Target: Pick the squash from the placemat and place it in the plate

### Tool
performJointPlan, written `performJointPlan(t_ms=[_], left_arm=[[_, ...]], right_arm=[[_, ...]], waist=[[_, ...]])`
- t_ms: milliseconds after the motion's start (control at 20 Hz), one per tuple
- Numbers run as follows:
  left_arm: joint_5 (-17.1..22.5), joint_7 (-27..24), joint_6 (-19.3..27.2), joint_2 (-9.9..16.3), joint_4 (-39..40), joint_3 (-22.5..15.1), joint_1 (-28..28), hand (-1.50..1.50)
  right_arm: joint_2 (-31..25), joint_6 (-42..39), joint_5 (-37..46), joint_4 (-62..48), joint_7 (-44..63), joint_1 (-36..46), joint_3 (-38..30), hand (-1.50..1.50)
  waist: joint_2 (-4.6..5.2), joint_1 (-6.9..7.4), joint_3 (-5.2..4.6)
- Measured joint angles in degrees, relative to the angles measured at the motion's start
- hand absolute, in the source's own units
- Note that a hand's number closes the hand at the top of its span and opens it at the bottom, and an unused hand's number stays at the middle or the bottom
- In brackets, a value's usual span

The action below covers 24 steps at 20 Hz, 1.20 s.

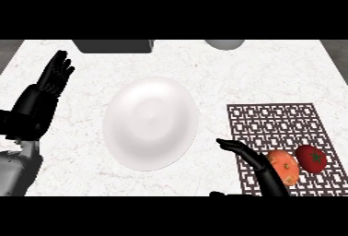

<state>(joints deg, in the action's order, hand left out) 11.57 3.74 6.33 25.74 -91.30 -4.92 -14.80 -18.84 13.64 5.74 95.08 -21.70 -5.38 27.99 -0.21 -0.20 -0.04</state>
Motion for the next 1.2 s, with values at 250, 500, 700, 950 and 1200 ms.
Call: performJointPlan(t_ms=[250,500,700,950,1200], left_arm=[[-0.46,0.68,-0.53,-0.69,-0.58,0.98,0.36,0.00],[-0.91,1.36,-0.33,-1.14,-1.51,0.86,1.11,0.00],[-0.22,1.78,-1.31,-0.32,-1.44,1.77,0.80,0.00],[-0.30,1.18,-1.61,-0.52,-0.65,2.21,0.49,0.00],[-0.78,1.45,-2.12,-1.48,0.41,1.93,-1.10,0.00]], right_arm=[[-4.89,0.21,1.79,10.40,2.92,-2.94,-3.47,-1.50],[-14.51,-2.42,7.28,18.66,16.29,-3.05,-7.33,-1.50],[-23.25,-8.42,10.70,22.92,28.67,-2.88,-9.38,-1.50],[-32.15,-19.12,10.99,28.52,43.11,-2.60,-9.38,-1.50],[-34.18,-28.57,8.36,31.17,56.04,1.35,-7.18,-1.50]], waist=[[0.03,-0.23,0.00],[-0.10,-0.58,-0.15],[-0.07,-0.55,-0.30],[0.09,-0.35,-0.31],[0.28,0.32,-0.16]])
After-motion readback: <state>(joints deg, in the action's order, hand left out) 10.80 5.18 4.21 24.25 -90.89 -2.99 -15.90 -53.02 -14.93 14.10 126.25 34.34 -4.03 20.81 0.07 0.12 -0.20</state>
